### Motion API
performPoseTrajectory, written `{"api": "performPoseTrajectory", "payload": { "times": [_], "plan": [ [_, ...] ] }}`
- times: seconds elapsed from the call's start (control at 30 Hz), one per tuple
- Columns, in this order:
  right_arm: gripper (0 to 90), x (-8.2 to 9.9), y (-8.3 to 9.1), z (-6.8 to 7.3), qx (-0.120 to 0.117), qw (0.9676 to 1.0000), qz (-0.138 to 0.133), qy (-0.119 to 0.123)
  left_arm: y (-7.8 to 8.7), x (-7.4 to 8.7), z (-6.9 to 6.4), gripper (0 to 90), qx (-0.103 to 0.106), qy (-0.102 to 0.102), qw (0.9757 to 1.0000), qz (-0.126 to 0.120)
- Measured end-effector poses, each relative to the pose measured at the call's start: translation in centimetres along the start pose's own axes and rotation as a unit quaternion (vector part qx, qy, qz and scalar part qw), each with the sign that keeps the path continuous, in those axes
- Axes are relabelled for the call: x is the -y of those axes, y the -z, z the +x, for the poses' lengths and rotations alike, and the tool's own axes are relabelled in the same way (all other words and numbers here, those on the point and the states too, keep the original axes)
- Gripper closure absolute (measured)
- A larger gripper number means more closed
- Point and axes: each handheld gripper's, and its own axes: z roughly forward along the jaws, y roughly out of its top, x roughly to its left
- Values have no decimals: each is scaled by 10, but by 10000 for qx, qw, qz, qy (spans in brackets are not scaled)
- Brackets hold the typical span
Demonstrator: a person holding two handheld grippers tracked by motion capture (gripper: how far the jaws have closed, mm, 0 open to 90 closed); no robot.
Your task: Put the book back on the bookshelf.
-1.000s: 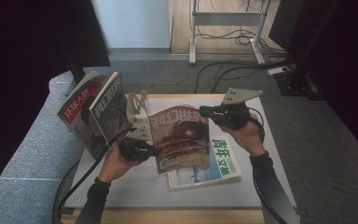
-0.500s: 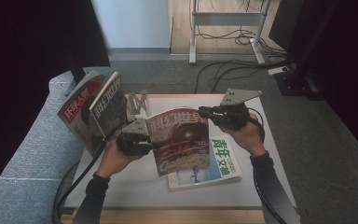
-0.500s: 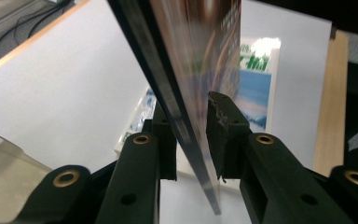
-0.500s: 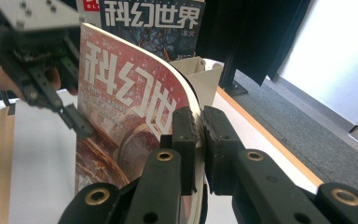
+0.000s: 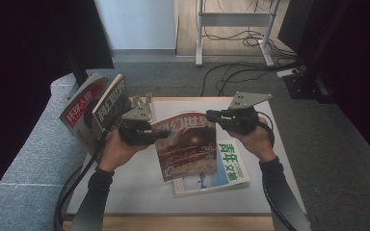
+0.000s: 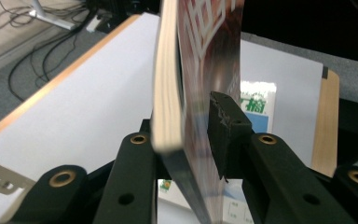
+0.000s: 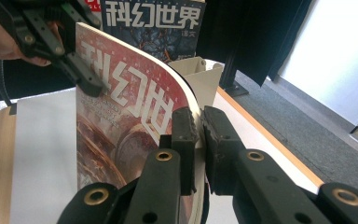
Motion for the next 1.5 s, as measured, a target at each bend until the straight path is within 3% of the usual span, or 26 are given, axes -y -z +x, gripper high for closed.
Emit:
{"api": "performPoseTrajectory", "payload": {
  "times": [0.13,0.43,0.6,0.73,1.1,1.5],
  "plan": [
    [812,2,1,0,-7,10000,-18,-8,0,-1,1,804,57,68,10000,18],
    [711,8,4,-3,183,9998,79,44,2,-1,2,828,301,124,9994,66],
    [632,24,7,-7,325,9991,258,-24,3,-2,1,832,302,115,9994,101],
    [552,41,11,-8,443,9982,378,-112,4,-3,4,838,425,276,9986,143],
    [367,82,23,-8,751,9942,568,-520,11,-7,4,840,232,322,9991,116],
    [234,124,35,-4,1065,9883,718,-825,21,-9,5,840,108,416,9990,123]
  ]
}}
